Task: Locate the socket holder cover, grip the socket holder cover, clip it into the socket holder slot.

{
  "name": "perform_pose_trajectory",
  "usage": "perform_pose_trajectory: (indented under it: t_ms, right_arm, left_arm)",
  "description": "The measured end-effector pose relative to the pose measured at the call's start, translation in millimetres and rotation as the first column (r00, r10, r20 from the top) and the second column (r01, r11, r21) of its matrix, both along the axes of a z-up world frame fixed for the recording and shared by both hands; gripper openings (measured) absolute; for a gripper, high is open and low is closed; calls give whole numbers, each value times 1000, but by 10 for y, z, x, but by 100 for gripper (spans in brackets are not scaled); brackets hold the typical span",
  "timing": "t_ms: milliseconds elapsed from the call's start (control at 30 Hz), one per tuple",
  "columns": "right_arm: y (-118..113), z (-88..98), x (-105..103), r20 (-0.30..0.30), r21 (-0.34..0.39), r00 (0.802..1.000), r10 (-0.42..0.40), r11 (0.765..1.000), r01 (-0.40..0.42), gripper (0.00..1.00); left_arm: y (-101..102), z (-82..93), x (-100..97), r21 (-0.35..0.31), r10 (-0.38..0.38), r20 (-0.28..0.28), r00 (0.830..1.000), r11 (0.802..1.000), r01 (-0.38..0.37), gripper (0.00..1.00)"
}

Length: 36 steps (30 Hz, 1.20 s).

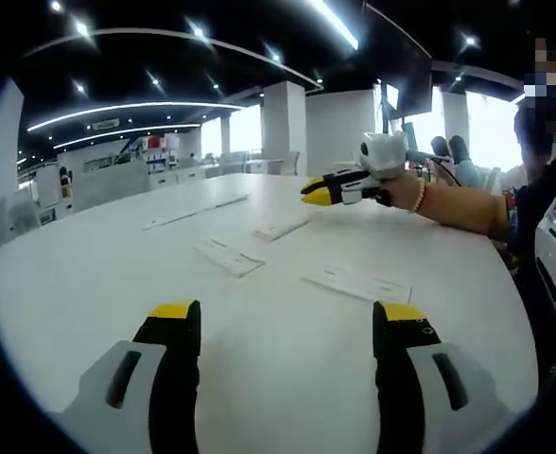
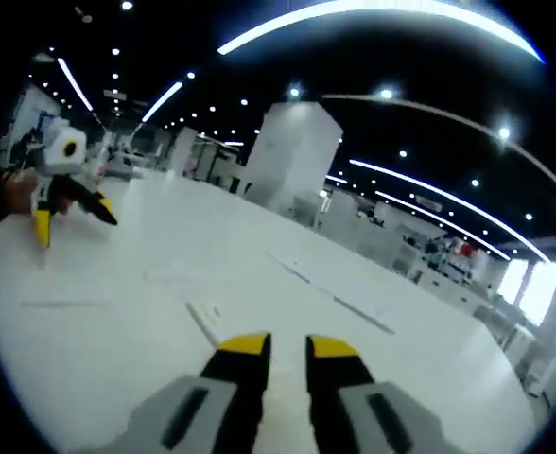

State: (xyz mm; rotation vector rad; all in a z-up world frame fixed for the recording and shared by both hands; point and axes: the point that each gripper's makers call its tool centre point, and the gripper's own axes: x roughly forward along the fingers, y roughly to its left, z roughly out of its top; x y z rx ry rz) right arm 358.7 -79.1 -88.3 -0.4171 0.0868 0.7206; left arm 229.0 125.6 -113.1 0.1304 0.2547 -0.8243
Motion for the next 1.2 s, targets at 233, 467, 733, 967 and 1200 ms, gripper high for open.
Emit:
perform_pose_trajectory:
  t_ms: [233, 467, 733, 967, 1200]
  right_arm:
    - [161, 257, -204, 4, 111, 996, 91, 990, -91, 21]
    - [293, 580, -433, 28, 206, 984, 178, 962, -180, 28]
    - [154, 1128, -634, 124, 311, 970, 211, 920, -240, 30]
    - [10, 1130, -850, 124, 292, 959, 254, 914, -280, 36]
    - [-129, 877, -1034, 123, 280, 946, 299, 905, -322, 38]
  left_arm:
    - [-25, 37, 8, -17, -11, 18, 1000, 1000, 12, 74]
    - [4, 71, 34, -30, 1, 34, 999, 1000, 0, 74]
    - [11, 65, 56, -29, 1, 50, 999, 1000, 1, 75]
    - [19, 48, 76, -34, 6, 46, 999, 999, -4, 74]
    - [38, 44, 75, -34, 9, 45, 999, 999, -7, 74]
